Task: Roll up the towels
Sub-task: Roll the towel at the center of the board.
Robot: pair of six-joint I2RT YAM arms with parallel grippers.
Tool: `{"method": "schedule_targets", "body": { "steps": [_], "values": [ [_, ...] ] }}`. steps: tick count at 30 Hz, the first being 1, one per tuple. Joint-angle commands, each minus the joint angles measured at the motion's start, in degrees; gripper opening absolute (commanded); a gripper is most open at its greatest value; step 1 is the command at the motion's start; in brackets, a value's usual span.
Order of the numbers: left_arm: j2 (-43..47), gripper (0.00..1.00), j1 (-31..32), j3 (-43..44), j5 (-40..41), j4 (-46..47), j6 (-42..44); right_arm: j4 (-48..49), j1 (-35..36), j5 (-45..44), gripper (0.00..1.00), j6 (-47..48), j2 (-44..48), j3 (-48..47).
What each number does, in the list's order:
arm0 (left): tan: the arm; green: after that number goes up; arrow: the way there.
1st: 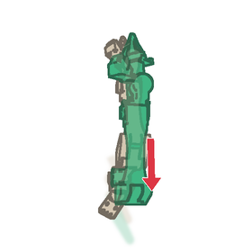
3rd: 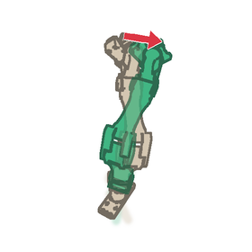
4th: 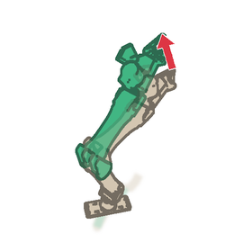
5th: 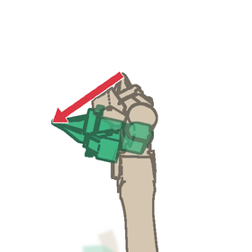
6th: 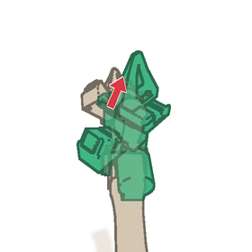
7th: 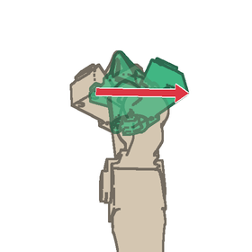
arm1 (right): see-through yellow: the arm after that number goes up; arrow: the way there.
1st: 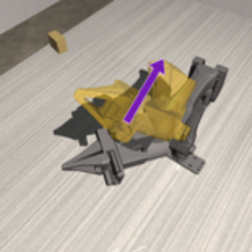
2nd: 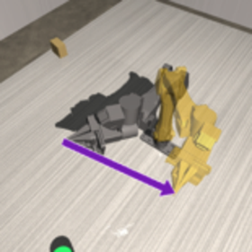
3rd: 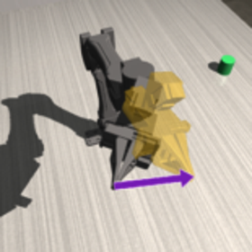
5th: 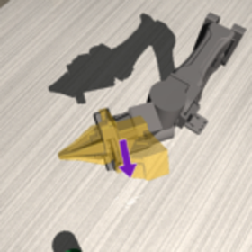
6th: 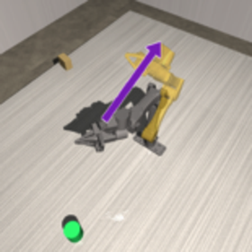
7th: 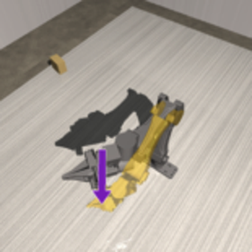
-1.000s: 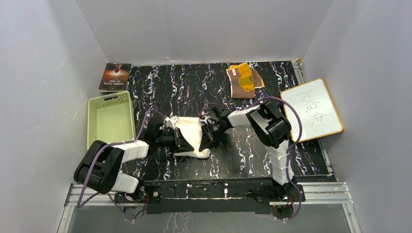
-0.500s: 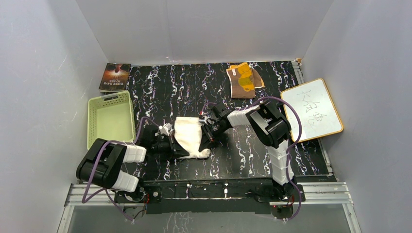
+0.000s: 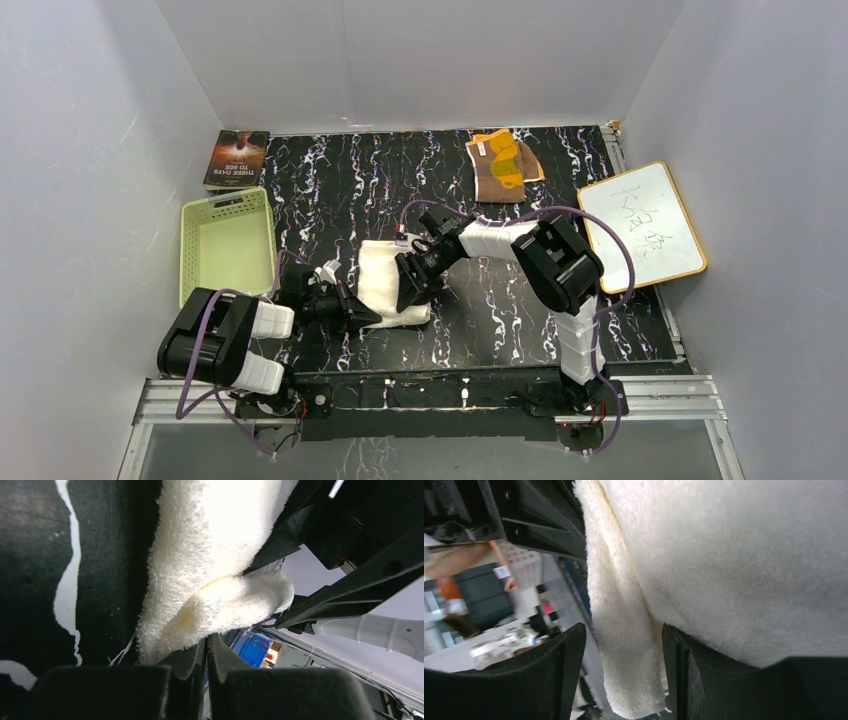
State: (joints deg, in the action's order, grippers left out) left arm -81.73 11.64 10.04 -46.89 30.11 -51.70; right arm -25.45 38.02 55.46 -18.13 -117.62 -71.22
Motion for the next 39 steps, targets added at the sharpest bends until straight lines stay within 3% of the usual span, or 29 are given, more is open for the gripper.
{"method": "schedule_targets", "body": {
  "steps": [1, 6, 11, 15, 20, 22, 34, 37, 39],
  "values": [
    [-4.03, 0.0, -0.76, -1.02, 8.93, -5.28, 2.61, 0.01, 0.37, -20.77, 0.57, 8.15, 5.32, -3.53],
    [-6.0, 0.0, -0.75, -0.73, 8.14, -4.39, 2.85, 12.28, 1.75, -36.4, 0.58, 11.3, 19.69, 3.76],
    [-7.71, 0.0, -0.75, -0.81, 6.87, -2.95, 2.75, 36.23, 12.92, -46.83, 0.67, 31.68, 39.17, 26.12],
    [-7.75, 0.0, -0.74, -0.86, 6.44, -2.95, 2.86, 36.68, 20.77, -45.47, 0.66, 50.19, 47.11, 34.69],
    [-8.22, 0.0, -0.77, -0.87, 5.83, -2.59, 3.01, 33.57, 32.01, -59.55, 0.63, 68.48, 49.67, 40.13],
    [-8.56, 0.0, -0.75, -0.82, 5.59, -2.37, 3.05, 34.1, 34.0, -60.65, 0.63, 72.8, 49.55, 41.19],
    [-7.79, 0.0, -0.75, -1.08, 5.19, -2.27, 3.1, 40.13, 36.51, -59.41, 0.6, 81.21, 39.91, 40.87],
    [-7.53, 0.0, -0.74, -0.86, 5.32, -2.84, 3.44, 45.9, 35.37, -58.68, 0.59, 75.62, 39.96, 40.79],
    [-7.16, 0.0, -0.79, -0.73, 5.45, -3.43, 3.62, 47.82, 31.97, -52.84, 0.6, 65.4, 42.44, 39.24]
  ]
}}
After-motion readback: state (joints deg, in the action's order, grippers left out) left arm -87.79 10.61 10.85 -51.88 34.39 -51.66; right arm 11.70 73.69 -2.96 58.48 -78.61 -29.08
